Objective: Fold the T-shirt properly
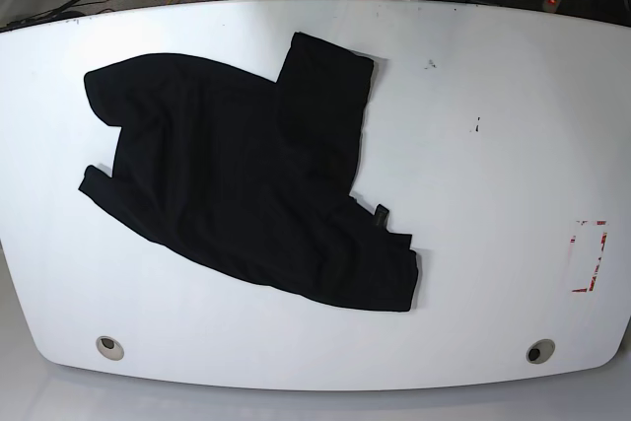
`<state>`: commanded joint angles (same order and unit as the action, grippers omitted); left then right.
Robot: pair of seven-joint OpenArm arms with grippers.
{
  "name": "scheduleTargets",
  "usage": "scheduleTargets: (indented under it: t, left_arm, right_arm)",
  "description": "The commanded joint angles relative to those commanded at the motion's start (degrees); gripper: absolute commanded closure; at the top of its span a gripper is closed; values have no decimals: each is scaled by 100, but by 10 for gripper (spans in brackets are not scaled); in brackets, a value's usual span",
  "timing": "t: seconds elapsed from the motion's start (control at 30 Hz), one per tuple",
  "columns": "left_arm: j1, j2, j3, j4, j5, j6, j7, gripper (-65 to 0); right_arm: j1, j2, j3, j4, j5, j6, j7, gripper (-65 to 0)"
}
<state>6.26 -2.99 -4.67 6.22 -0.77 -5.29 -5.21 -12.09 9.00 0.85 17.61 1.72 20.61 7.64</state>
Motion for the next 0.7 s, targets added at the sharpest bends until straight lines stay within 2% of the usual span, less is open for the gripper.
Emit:
scheduleTargets:
  t: [0.03,0.13,0.5,0.57,0.7]
  left_arm:
    - [11,40,-12,-90,29,23,-2,-519]
    - [64,40,-3,-82,29,23,-2,-519]
    - [126,40,-12,-64,29,15,-11,-519]
    - [257,40,-12,165,29,15,-11,-519]
    - [926,40,-3,1395,38,6,51,-519]
  right_arm:
    - [202,-183,-19,-16,-27,9,-21,-445]
    - [281,-245,-19,-42,-27,9,-21,-445]
    - [255,-245,-19,-7,-18,9,-21,-441]
    - [220,-245,-19,-7,8,9,-21,-439]
    - [-167,-245,-2,520,25,9,-56,-439]
